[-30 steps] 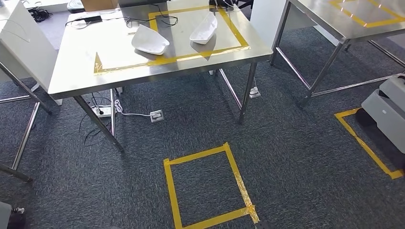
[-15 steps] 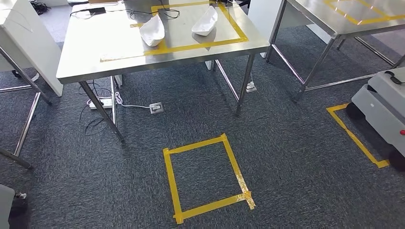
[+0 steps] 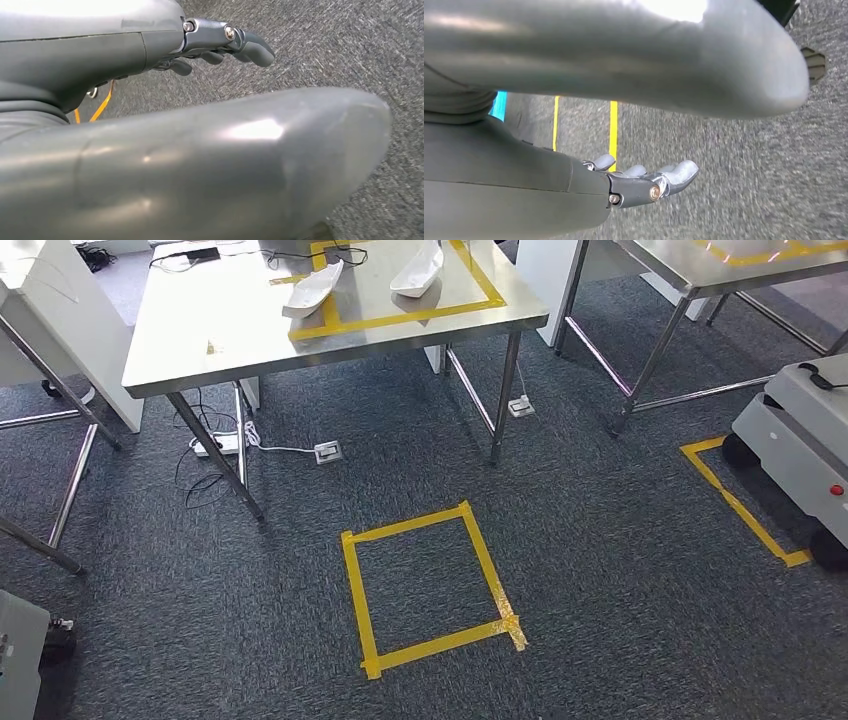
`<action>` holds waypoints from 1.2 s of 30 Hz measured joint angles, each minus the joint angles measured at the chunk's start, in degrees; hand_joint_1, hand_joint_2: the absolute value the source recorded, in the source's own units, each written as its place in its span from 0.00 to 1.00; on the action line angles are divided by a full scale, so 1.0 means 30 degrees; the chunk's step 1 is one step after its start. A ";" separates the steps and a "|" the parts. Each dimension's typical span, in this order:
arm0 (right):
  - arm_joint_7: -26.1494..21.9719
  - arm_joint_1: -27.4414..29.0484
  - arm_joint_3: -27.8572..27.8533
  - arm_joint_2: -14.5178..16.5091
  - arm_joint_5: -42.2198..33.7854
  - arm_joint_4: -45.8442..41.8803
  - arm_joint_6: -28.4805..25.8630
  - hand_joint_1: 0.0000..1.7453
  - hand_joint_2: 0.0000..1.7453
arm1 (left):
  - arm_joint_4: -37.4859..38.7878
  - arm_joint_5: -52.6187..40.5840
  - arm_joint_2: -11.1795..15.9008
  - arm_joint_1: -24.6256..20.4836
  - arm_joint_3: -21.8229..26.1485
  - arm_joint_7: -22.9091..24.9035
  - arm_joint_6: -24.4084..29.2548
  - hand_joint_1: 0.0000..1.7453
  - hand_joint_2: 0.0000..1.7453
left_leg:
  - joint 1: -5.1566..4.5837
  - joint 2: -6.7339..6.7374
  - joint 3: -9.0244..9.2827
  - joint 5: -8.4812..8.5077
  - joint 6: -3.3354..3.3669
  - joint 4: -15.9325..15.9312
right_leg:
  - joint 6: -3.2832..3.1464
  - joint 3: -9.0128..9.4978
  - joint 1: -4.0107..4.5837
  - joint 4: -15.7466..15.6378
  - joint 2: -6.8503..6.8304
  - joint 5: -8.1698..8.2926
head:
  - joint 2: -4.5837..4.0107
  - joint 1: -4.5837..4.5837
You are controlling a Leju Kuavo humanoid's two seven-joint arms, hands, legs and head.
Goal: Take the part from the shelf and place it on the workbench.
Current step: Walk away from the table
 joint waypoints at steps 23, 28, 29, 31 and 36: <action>0.2559 -0.0083 -0.0804 0.0038 -0.0317 0.0000 -0.1543 0.00 1.00 | 0.0126 -0.0291 0.0534 0.0265 0.0188 0.0618 -0.0350 0.00 0.00 | 0.0019 0.0005 -0.1901 0.0613 0.0062 -0.1004 | -0.0180 0.1766 -0.0043 -0.0454 0.0139 -0.1228 | 0.0000 -0.0012; 0.2878 -0.0103 -0.0916 0.0038 -0.0570 0.0000 -0.2614 0.00 1.00 | 0.0118 -0.0502 0.0415 -0.0023 0.0186 0.0620 -0.0481 0.00 0.00 | 0.0028 -0.0008 -0.2220 -0.1370 -0.0106 0.3317 | -0.0259 0.0461 0.0050 -0.0311 0.0060 -0.0222 | 0.0000 -0.0064; 0.2871 -0.0104 -0.0969 0.0040 -0.0665 0.0000 -0.2875 0.00 1.00 | 0.0118 -0.0553 0.0408 -0.0043 0.0186 0.0621 -0.0501 0.00 0.00 | 0.0026 -0.0008 -0.1793 -0.0847 -0.0082 0.3020 | -0.0232 0.0241 0.0053 -0.0250 0.0058 -0.0070 | 0.0000 -0.0065; 0.2862 -0.0102 -0.1078 0.0064 -0.0765 0.0000 -0.3472 0.00 1.00 | 0.0104 -0.0639 0.0393 -0.0091 0.0186 0.0632 -0.0512 0.00 0.00 | 0.0017 -0.0013 -0.0266 -0.0133 0.0030 0.1029 | -0.0145 -0.0197 0.0052 -0.0113 0.0059 0.0225 | 0.0000 -0.0064; 0.2758 -0.0118 -0.1199 0.0113 -0.0544 0.0000 -0.5010 0.00 1.00 | 0.0066 -0.0532 0.0332 -0.0225 0.0188 0.0579 -0.0572 0.00 0.50 | -0.0175 -0.0020 0.1949 -0.0781 0.0623 -0.2917 | 0.0427 -0.0542 0.0059 -0.0174 0.0002 0.1070 | 0.0000 -0.0075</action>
